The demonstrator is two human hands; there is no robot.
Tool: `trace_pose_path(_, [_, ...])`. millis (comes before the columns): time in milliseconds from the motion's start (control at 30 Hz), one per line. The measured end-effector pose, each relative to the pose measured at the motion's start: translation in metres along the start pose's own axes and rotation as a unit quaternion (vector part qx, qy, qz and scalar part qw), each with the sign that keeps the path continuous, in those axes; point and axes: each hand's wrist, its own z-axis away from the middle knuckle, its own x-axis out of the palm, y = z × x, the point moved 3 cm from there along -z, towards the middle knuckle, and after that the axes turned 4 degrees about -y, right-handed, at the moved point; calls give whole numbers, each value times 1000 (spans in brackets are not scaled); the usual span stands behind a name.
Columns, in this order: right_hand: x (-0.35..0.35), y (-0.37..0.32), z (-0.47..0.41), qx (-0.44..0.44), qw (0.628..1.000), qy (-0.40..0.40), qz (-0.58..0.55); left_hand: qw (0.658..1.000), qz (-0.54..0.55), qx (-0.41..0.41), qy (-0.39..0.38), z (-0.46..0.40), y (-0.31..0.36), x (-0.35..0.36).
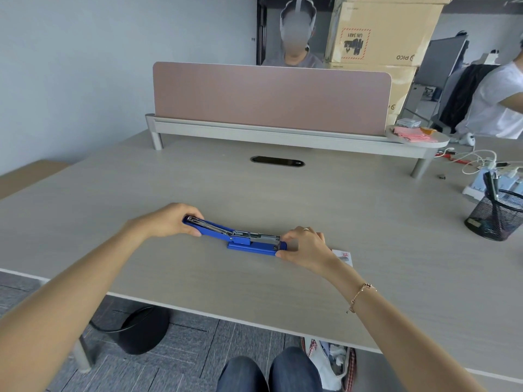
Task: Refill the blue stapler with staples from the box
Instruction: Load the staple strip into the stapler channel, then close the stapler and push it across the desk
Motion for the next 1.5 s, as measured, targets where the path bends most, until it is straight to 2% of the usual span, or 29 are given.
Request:
trace_pose_path(167, [2,1,0,0,1000,-5,0,1000,-1,7,18,1,25,-24])
trace_pose_path(333, [4,2,-1,0,1000,-6,-5,996,68,23,60,-1,57,-28])
trace_pose_path(600, [6,4,0,2,1000,-7,-5,989,129,59,42,-10,94,-3])
trace_pose_path(767, [7,4,0,2,1000,-7,-9,991,118,64,19,-19,104,20])
trace_pose_path(1067, [6,7,-1,0,1000,4,-17,992,103,70,33,-28,111,42])
trace_pose_path(1233, [5,7,-1,-1,1000,6,-24,994,77,80,-6,-36,112,56])
trace_pose_path(1500, [3,4,-1,0,1000,-10,15,994,74,85,-11,-36,103,54])
